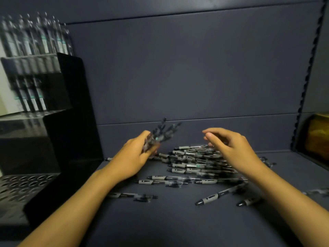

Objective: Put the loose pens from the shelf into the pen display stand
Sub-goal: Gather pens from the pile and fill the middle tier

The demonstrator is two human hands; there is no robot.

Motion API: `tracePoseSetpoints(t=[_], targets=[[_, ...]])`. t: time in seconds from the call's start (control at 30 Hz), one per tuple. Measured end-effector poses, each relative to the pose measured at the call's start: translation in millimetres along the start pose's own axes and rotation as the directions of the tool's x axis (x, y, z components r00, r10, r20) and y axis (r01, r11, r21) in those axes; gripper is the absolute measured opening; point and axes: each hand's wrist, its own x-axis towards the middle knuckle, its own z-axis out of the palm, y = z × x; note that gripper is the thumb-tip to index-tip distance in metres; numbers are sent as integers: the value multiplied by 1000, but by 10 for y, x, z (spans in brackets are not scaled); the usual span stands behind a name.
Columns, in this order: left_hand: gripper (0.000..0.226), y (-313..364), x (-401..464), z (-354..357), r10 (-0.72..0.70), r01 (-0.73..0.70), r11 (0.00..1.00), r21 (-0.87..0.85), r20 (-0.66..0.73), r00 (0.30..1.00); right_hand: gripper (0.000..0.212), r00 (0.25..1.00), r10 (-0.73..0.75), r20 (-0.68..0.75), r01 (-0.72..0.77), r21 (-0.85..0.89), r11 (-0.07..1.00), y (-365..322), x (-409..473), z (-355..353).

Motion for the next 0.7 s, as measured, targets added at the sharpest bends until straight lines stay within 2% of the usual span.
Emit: tracePoseSetpoints(t=[0.07, 0.1, 0.17, 0.27, 0.4, 0.43, 0.47, 0.53, 0.6, 0.67, 0.7], targets=[[5, 279, -38, 50, -30, -12, 947, -320, -125, 992, 33, 1000, 8, 26, -12, 142, 990, -161, -43, -13], [6, 410, -70, 127, -51, -11, 904, -428, -134, 990, 45, 996, 0, 88, -18, 199, 980, -270, -78, 16], [6, 627, -147, 320, -41, -29, 861, -508, -128, 991, 61, 975, -38, 217, -24, 273, 962, -492, -163, 127], [14, 747, -227, 579, -6, -70, 855, -513, -146, 989, 57, 965, -46, 259, -36, 302, 953, -711, -267, 309], [34, 818, -184, 741, -98, -60, 804, -592, -231, 968, 64, 987, -1, 159, -46, 291, 956, -794, -308, 494], [37, 810, -196, 773, -94, -78, 813, -577, -262, 961, 60, 990, 2, 144, -44, 288, 957, -798, -316, 540], [30, 788, -188, 810, -116, -58, 811, -582, -256, 960, 54, 992, 8, 128, -44, 283, 958, -801, -323, 584], [12, 721, -237, 882, -92, -41, 869, -492, -244, 965, 40, 995, 17, 94, -42, 273, 961, -764, -333, 657], [12, 626, -267, 949, -139, -13, 897, -443, -308, 941, 32, 997, 24, 76, -43, 256, 966, -720, -345, 704], [27, 551, -281, 978, -132, 15, 955, -296, -380, 915, 29, 997, 30, 65, -44, 230, 972, -675, -345, 739], [30, 562, -261, 1010, -137, 7, 942, -337, -364, 921, 28, 998, 26, 54, -38, 221, 974, -658, -344, 750]])
